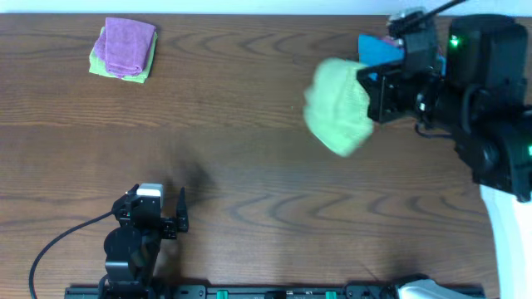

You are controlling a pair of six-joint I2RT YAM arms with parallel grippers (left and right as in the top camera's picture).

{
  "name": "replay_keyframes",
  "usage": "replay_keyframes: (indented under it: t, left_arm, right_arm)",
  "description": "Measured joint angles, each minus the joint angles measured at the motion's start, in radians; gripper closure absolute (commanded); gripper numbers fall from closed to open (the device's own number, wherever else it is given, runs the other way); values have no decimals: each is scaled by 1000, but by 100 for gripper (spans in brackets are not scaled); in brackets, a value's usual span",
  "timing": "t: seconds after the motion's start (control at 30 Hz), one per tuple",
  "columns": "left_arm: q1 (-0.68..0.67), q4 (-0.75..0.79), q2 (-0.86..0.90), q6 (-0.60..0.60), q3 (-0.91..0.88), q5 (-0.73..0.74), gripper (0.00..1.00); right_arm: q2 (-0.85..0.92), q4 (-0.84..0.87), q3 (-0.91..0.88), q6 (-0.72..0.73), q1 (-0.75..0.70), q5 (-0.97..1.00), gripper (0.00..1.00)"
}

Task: Fold the cloth
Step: 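Lift the green cloth with the right gripper and drag it toward center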

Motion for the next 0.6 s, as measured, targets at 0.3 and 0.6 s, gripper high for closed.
replay_keyframes:
  t: [0.3,0.6]
  left_arm:
    - [0,0,0,0,0,0,5]
    - [0,0,0,0,0,0,5]
  right_arm:
    - [99,31,3,-63,47,-91,17]
    - [222,-59,3,-210,114,-86,8]
